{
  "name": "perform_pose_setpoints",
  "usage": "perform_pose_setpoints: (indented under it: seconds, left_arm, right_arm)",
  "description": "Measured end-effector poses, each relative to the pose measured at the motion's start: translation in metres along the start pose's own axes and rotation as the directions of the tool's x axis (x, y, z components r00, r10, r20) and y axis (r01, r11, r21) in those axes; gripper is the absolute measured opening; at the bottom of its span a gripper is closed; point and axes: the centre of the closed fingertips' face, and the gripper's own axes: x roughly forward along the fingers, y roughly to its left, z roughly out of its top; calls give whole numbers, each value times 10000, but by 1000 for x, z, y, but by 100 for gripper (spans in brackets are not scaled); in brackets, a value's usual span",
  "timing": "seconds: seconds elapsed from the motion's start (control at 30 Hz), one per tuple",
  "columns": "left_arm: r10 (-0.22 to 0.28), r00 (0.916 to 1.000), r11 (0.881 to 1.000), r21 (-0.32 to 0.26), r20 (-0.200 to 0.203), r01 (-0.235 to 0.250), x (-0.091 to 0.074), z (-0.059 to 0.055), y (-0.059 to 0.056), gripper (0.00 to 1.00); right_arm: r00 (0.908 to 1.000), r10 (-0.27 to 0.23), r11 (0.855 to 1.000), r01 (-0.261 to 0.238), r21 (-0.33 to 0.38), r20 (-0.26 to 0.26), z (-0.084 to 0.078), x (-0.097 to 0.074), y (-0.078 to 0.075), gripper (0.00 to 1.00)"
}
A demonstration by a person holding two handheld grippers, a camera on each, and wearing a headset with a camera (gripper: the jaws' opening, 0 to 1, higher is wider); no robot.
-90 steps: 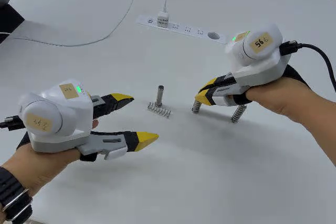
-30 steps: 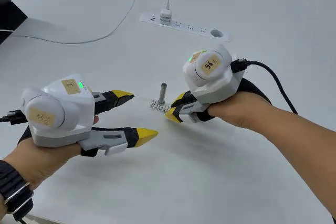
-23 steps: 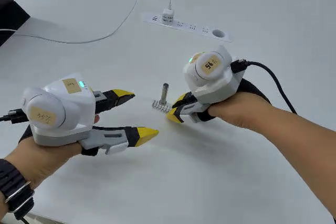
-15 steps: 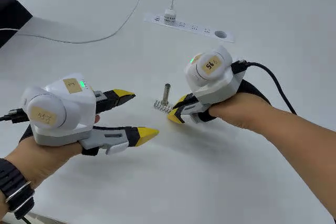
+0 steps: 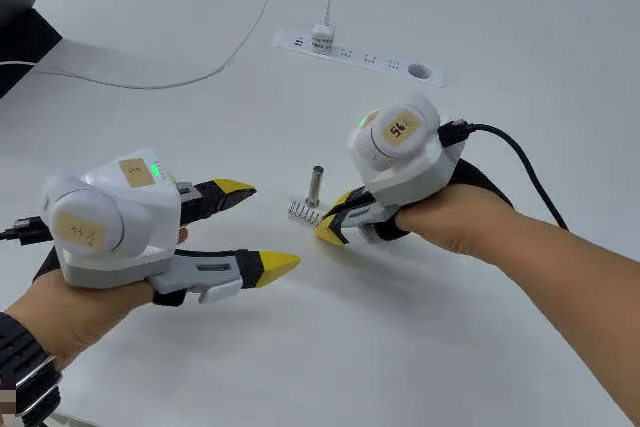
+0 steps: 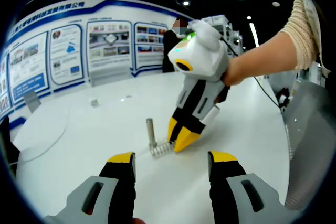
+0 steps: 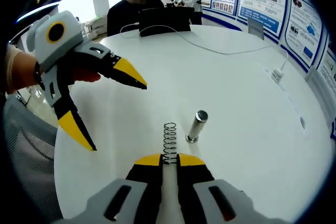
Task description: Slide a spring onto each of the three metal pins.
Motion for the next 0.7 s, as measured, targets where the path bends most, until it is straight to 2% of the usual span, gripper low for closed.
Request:
perform_pose_setpoints:
  seconds: [0.17,0.43,0.7]
  left_arm:
    - [-69,10000,9999,81,-40,69,1,1,-2,56]
    - [-250,9995,9991,334,-182,256,2,-1,-8,53]
    - [-697,9971,9933,897,-321,723,6,1,-19,43]
  right_arm:
    - [9999,110,9996,-108,-252,79,4,-9,8,11]
    - [9988,492,9932,-486,-1056,27,8,-28,22,11]
    - [9932,1128,9726,-1163,-2013,-286,8,-44,42,11]
